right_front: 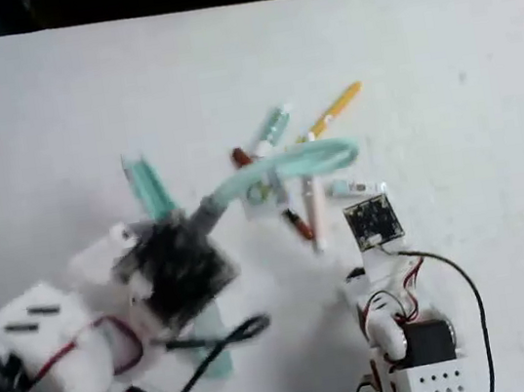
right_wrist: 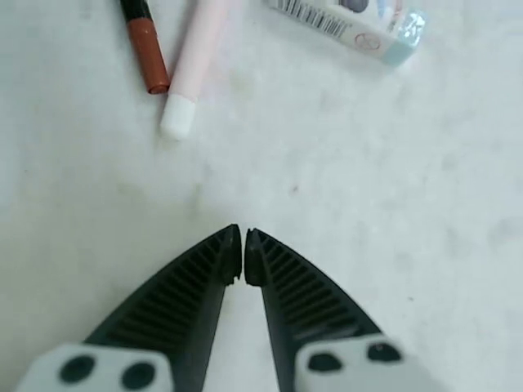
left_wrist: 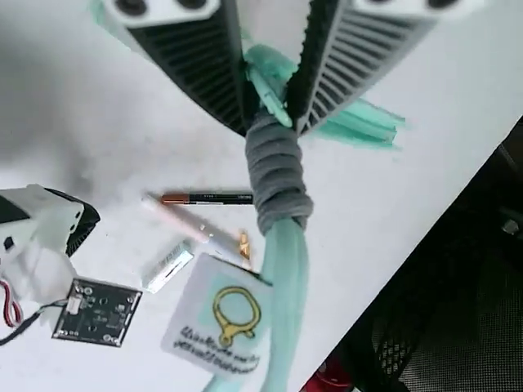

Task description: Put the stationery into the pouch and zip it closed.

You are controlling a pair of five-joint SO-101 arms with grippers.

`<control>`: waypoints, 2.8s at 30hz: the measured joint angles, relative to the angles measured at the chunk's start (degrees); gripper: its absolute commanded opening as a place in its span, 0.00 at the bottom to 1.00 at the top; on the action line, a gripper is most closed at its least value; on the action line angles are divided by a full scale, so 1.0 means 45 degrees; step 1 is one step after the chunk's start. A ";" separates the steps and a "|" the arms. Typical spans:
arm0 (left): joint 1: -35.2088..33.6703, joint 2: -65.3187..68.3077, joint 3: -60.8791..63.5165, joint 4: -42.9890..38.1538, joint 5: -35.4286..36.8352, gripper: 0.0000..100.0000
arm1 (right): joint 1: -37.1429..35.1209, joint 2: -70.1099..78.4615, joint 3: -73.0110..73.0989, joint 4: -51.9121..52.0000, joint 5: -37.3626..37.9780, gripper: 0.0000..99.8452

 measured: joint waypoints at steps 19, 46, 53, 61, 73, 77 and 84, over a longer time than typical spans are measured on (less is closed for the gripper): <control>0.0000 -0.2872 0.3966 -0.3009 -0.0137 0.02 | 0.0000 0.2501 -1.1175 -0.0918 0.1582 0.03; -0.0430 -0.4278 0.2911 -0.3575 -0.0137 0.02 | -0.9455 1.0374 -2.4947 0.5802 -0.4357 0.33; -0.0469 -0.5236 0.3849 -0.4474 -0.0137 0.02 | -1.0374 1.0549 -2.4694 0.5333 -0.5587 0.33; -0.0449 -0.6154 0.5021 -0.5431 -0.0137 0.02 | -1.2308 1.1937 -2.3853 0.4689 -0.5685 0.33; -0.0410 -0.9495 0.8068 -0.7248 -0.0137 0.02 | -1.3343 1.3460 -2.2857 0.2403 -0.5685 0.33; -0.0508 -0.9983 0.8244 -0.7365 -0.0137 0.02 | -1.3363 1.3460 -2.2740 0.2149 -0.5685 0.33; -0.0527 -1.0022 0.8244 -0.7365 -0.0137 0.02 | -1.2991 1.3597 -2.2642 0.1836 -0.4063 0.30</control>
